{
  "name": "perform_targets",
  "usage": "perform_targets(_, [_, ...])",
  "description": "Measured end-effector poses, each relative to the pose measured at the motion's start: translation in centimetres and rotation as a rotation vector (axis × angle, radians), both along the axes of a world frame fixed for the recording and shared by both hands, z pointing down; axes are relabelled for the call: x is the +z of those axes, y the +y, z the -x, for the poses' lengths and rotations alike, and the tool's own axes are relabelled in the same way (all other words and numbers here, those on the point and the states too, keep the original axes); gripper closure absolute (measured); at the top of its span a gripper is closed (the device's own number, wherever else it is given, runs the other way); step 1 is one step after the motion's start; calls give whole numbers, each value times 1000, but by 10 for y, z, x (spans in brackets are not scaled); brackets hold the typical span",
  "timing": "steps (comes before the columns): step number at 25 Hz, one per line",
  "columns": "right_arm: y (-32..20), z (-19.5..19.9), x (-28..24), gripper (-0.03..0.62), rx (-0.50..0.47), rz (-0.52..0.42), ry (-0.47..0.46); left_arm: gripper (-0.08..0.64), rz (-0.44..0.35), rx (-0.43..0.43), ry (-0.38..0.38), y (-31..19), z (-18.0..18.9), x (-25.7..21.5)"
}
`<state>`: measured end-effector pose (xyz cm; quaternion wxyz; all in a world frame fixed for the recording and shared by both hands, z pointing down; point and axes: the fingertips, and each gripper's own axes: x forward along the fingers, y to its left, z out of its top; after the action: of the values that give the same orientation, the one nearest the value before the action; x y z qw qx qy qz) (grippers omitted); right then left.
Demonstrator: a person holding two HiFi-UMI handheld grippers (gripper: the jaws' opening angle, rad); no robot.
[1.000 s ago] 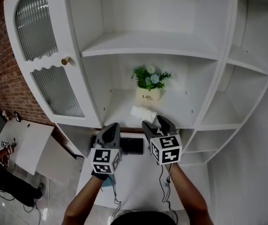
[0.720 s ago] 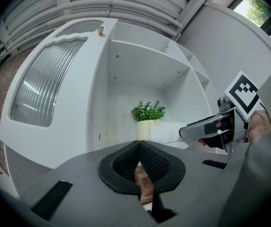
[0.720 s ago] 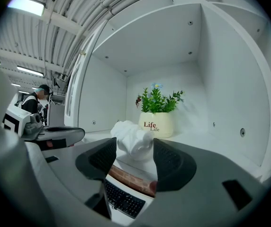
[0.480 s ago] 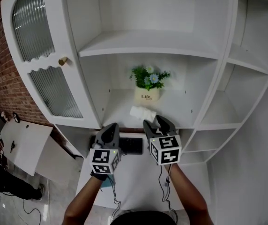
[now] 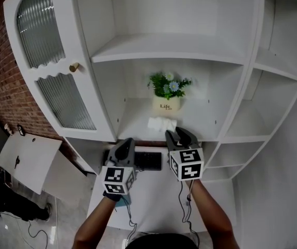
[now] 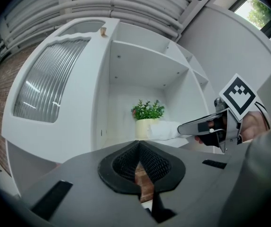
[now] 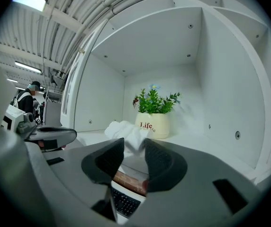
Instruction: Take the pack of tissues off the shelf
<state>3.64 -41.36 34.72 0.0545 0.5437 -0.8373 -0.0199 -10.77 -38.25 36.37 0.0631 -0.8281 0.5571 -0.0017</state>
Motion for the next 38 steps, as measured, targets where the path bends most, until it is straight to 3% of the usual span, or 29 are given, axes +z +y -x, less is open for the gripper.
perform_targets(1, [0, -1, -1, 489, 4, -2, -1, 545, 0, 0, 0, 1, 0, 0])
perform_targets(15, [-1, -4, -3, 563, 5, -17, 5, 545, -4, 0, -4, 7, -2, 0])
perform_targets(38, [24, -12, -17, 568, -40, -42, -11, 545, -1, 3, -10, 14, -9, 1])
